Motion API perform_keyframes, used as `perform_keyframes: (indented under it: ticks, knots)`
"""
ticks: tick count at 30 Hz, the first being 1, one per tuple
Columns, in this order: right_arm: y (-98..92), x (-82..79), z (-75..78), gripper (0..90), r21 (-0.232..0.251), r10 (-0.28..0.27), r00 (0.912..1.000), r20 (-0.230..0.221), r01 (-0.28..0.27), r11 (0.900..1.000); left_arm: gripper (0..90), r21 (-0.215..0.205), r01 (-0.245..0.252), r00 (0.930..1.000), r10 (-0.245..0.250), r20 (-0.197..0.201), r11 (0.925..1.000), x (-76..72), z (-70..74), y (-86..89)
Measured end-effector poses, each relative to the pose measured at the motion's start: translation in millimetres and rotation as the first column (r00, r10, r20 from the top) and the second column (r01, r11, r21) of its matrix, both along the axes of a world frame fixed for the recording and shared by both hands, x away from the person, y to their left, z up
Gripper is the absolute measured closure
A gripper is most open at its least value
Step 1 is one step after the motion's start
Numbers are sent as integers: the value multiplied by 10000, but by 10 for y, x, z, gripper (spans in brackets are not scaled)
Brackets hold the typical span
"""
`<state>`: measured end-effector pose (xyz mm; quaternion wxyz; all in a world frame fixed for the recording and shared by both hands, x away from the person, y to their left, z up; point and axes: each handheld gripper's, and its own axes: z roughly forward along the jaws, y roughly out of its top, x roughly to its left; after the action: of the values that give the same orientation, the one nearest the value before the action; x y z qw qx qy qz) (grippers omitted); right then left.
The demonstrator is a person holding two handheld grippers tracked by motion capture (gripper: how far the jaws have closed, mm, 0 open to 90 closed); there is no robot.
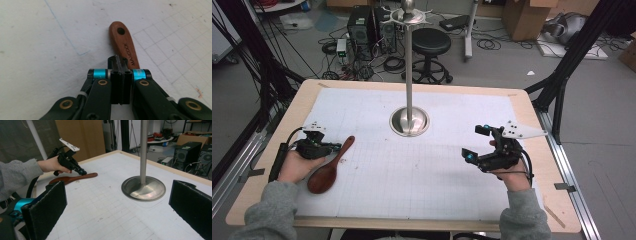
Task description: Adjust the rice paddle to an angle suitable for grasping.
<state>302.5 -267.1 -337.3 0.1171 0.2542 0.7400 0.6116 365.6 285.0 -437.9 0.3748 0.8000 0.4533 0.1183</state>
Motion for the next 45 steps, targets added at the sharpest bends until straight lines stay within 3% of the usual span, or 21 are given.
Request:
perform_keyframes:
  ticks: [8,15,22,33,40,45]
  knots:
    - [1,1,-2,1,10,-2,10000,-34,2,10000,895,53,110,9999,-110,12,9999,-24,9,-48]
    - [5,0,-2,1,-18,18,10000,8,-18,10000,895,422,896,9960,-898,14,9951,-64,31,-268]
    - [-10,-3,1,1,32,-21,10000,-20,21,10000,895,773,1566,9876,-1567,-47,9846,-93,51,-377]
    - [0,-6,-1,1,-17,9,10000,-26,-9,10000,895,747,2143,9768,-2138,-146,9739,-147,56,-440]
    - [-11,-14,5,1,8,-9,10000,-9,9,10000,894,737,2124,9771,-2125,-71,9744,-146,65,-424]
    - [-24,-12,2,1,-18,-47,10000,-24,47,10000,894,349,2249,9741,-2255,139,9737,-180,160,-372]
